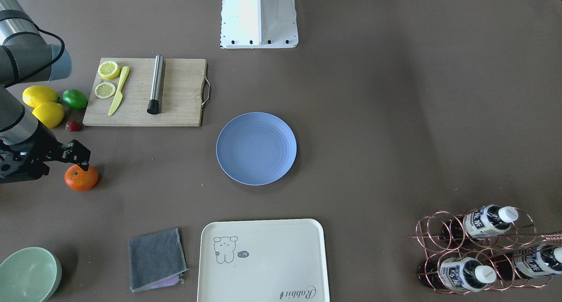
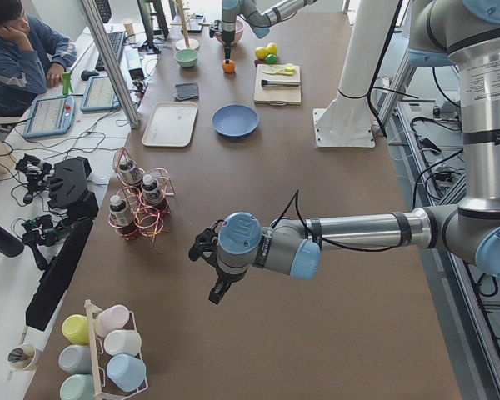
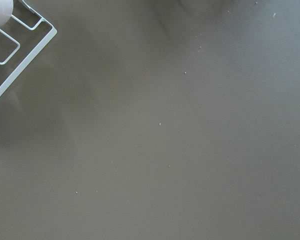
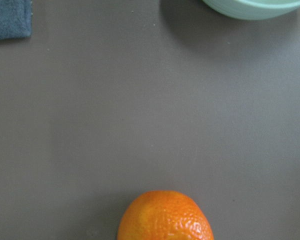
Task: Pick orange to plate
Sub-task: 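Lower the right gripper onto the orange, grasp and lift it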
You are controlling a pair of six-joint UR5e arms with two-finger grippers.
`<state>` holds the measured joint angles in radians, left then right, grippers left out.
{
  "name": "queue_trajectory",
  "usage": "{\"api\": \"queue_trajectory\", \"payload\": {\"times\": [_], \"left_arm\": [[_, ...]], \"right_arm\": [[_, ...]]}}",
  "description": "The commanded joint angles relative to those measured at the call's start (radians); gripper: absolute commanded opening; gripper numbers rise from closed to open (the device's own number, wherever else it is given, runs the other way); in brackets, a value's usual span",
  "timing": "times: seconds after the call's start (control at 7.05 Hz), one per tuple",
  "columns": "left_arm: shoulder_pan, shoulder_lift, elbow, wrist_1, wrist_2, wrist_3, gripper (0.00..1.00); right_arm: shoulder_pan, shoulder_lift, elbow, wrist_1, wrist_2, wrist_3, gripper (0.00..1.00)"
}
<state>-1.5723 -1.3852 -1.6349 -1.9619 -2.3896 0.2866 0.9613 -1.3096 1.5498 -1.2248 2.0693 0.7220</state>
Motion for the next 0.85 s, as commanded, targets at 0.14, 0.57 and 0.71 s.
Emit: {"api": "queue_trajectory", "payload": {"times": [0.14,0.57,0.71], "left_arm": [[0.000,0.008,0.044,-0.068,0.000,0.000,0.98],[0.000,0.005,0.049,-0.068,-0.002,-0.001,0.98],[0.001,0.005,0.049,-0.068,-0.002,-0.001,0.98]], "right_arm": [[-0.029,0.006,-0.034,0.008,-0.027,0.002,0.98],[-0.038,0.048,-0.080,0.010,-0.035,0.001,0.95],[-0.039,0.053,-0.082,0.010,-0.035,0.000,0.92]]}}
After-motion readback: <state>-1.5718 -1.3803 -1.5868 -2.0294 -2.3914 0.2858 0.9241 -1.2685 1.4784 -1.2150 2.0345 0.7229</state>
